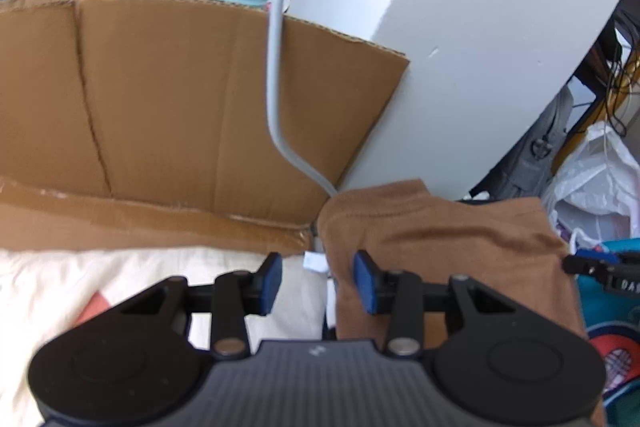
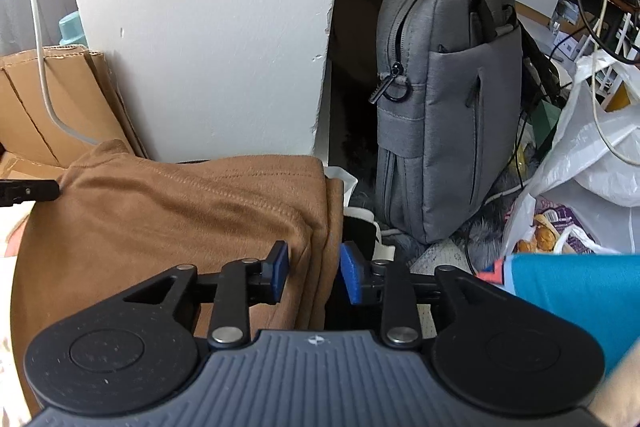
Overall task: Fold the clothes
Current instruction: 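Open the left gripper and let the bundle hang from the right gripper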
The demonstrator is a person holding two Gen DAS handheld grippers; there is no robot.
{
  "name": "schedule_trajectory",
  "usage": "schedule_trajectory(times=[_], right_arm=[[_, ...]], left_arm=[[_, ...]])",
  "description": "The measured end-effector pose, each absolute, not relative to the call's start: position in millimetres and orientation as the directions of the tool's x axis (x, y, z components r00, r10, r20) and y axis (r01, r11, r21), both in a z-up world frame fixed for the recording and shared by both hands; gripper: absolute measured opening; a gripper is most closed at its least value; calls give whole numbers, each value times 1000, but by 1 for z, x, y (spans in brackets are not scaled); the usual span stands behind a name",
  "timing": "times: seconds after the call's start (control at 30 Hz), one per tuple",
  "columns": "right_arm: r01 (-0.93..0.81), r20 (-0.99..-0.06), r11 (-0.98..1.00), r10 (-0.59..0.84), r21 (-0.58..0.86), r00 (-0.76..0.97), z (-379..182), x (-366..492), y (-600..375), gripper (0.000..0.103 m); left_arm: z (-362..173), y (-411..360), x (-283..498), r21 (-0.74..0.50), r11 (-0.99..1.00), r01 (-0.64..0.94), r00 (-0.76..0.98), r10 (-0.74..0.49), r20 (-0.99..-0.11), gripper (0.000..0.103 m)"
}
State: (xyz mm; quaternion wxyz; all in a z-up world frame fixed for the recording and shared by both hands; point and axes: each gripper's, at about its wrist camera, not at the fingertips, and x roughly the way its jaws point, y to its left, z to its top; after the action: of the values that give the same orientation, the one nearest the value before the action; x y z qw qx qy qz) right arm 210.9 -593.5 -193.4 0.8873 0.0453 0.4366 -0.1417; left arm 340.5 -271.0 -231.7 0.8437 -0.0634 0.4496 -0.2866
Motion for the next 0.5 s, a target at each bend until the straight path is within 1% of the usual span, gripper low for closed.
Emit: schedule_trajectory(times=[0.1,0.2,0.5], right_arm=[[292,-789,956,-203,-31,580,-192,200,-590,35],[286,-788,957,-207,-41,580,-188,188,-586,35],[294,-778,955,-150,46,610,-181,157,-578,35]], left_arm=[[-229,-262,335,-410,820,400,405,-559,-723,42],[-227,-259,329,-420,819,390,394,-561,-728,42],[-217,-270,314,-425,817,389,369,-561,-741,42]])
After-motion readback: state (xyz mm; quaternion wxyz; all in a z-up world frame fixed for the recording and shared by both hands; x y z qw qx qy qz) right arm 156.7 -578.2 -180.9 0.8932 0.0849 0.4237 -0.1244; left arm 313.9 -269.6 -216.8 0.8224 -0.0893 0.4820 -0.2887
